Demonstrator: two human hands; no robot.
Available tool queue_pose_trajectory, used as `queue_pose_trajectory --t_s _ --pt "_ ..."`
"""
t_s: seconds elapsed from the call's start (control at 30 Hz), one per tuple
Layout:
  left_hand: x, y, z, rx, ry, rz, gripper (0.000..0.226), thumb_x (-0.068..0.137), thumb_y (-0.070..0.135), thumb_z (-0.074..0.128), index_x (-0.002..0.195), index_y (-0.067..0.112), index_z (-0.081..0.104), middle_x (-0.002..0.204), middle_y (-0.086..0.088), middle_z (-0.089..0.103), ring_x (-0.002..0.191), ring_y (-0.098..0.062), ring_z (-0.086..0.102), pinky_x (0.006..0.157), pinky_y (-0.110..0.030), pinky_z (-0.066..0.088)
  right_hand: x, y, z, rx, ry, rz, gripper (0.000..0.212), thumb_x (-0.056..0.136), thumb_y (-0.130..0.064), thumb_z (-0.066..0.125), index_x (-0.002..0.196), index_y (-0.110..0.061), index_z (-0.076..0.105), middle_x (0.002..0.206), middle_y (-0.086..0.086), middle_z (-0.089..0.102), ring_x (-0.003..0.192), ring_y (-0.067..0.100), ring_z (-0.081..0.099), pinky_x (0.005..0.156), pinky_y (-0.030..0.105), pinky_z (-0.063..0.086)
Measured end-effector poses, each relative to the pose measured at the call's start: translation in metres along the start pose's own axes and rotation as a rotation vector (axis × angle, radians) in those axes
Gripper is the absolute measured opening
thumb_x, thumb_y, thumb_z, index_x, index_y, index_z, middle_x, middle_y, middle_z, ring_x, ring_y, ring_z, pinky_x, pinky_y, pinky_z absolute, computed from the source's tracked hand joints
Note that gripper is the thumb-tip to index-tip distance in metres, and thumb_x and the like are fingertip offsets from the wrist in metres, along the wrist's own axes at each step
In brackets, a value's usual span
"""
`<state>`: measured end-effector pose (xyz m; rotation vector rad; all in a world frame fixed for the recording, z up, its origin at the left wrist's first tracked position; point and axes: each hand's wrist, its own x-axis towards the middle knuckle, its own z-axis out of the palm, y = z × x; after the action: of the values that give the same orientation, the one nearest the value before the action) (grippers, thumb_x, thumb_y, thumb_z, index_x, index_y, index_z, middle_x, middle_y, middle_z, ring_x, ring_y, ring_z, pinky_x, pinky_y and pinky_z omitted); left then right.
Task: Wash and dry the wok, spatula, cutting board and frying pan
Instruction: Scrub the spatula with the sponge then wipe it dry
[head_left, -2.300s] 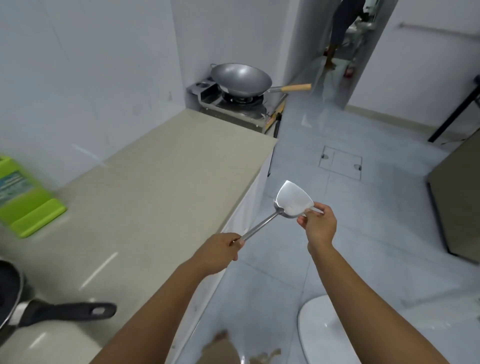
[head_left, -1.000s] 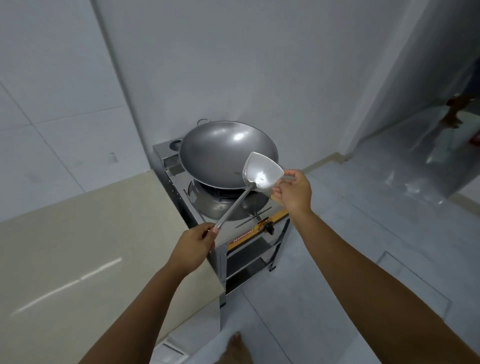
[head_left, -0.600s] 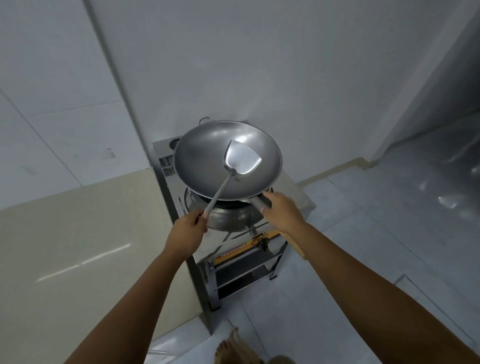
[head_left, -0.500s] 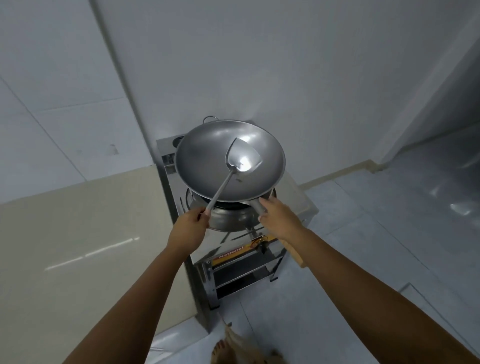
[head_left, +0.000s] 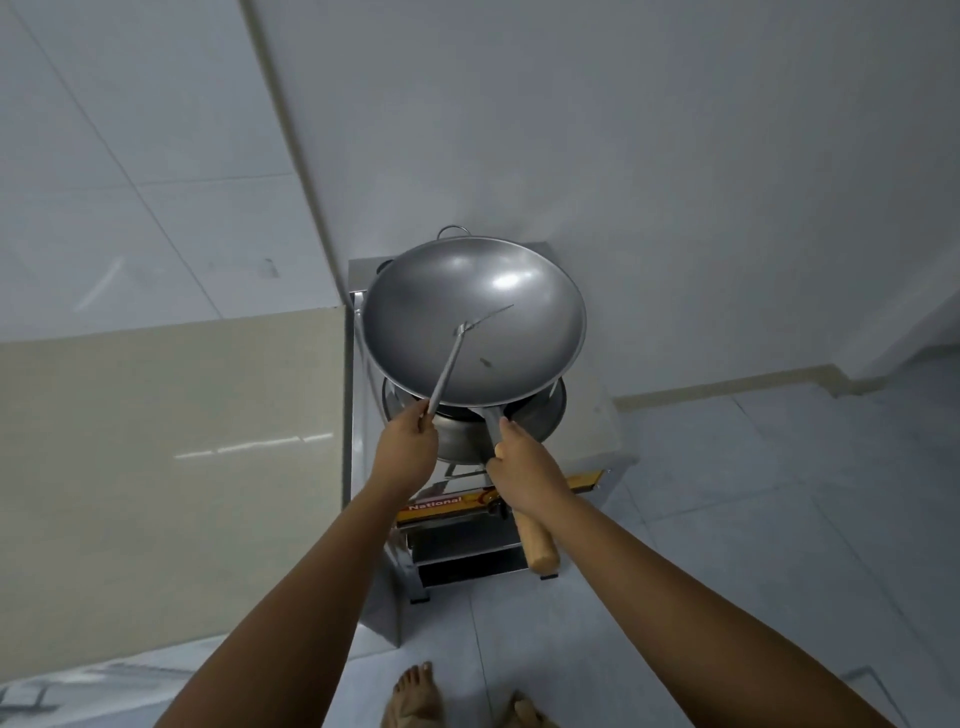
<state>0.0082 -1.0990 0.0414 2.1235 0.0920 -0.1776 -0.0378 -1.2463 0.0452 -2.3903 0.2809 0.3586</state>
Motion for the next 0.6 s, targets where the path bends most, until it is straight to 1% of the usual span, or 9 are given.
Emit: queue_pose_trajectory --t_s 0.1,0.2,0.3,0.33,0.4,0.47,0.6 --pt "-0.002 0.004 0.006 0.052 0.011 -0.007 0.041 0.097 0.003 0.042 0.137 0.011 0.05 0.103 -0.014 0.062 0.079 -0.021 0.057 0.07 -0.031 0.049 -0.002 0.003 -0.003 0.053 0.001 -0.015 0.065 0.101 -0.018 0.048 0.156 -0.014 0.015 0.163 0.003 0.014 0.145 0.026 0.027 0.113 0.036 0.032" --pt "-0.001 0.007 0.009 0.137 0.006 -0.003 0.046 0.094 -0.002 0.042 0.139 0.011 0.049 0.107 -0.018 0.061 0.081 -0.023 0.057 0.068 -0.029 0.048 -0.003 0.006 -0.007 0.068 -0.006 -0.031 0.064 0.101 -0.017 0.047 0.156 -0.013 0.015 0.163 0.003 0.015 0.145 0.026 0.027 0.112 0.034 0.032" --pt "0.004 0.011 0.011 0.203 -0.009 -0.016 0.05 0.094 -0.001 0.043 0.143 0.011 0.044 0.117 -0.017 0.059 0.095 -0.026 0.061 0.08 -0.03 0.051 -0.005 0.006 -0.01 0.072 -0.001 -0.035 0.063 0.101 -0.019 0.047 0.156 -0.014 0.016 0.162 0.003 0.017 0.143 0.026 0.032 0.11 0.034 0.035" --pt "0.006 0.013 0.012 0.217 -0.013 -0.025 0.052 0.095 -0.001 0.043 0.145 0.011 0.042 0.12 -0.017 0.058 0.097 -0.026 0.061 0.082 -0.029 0.05 -0.006 0.006 -0.011 0.067 0.004 -0.033 0.063 0.101 -0.019 0.047 0.156 -0.014 0.017 0.162 0.002 0.018 0.142 0.026 0.034 0.108 0.034 0.037" --pt "0.008 0.019 0.015 0.244 -0.018 -0.037 0.053 0.095 -0.002 0.043 0.146 0.01 0.039 0.123 -0.016 0.057 0.096 -0.024 0.06 0.079 -0.027 0.049 -0.007 0.006 -0.013 0.058 0.014 -0.034 0.062 0.101 -0.019 0.048 0.155 -0.014 0.019 0.161 0.003 0.02 0.14 0.026 0.038 0.106 0.033 0.04" --pt "0.01 0.023 0.017 0.271 -0.026 -0.035 0.051 0.095 -0.003 0.044 0.144 0.008 0.04 0.123 -0.016 0.057 0.094 -0.021 0.057 0.078 -0.025 0.046 -0.009 0.005 -0.014 0.059 0.023 -0.039 0.06 0.101 -0.018 0.048 0.155 -0.014 0.021 0.16 0.003 0.024 0.137 0.026 0.042 0.103 0.032 0.042" --pt "0.013 0.021 0.021 0.305 -0.041 -0.058 0.047 0.094 -0.002 0.046 0.14 0.006 0.045 0.123 -0.017 0.057 0.102 -0.025 0.058 0.083 -0.027 0.045 -0.012 0.005 -0.015 0.078 0.028 -0.034 0.059 0.101 -0.016 0.048 0.154 -0.012 0.023 0.158 0.004 0.03 0.135 0.026 0.044 0.101 0.031 0.043"
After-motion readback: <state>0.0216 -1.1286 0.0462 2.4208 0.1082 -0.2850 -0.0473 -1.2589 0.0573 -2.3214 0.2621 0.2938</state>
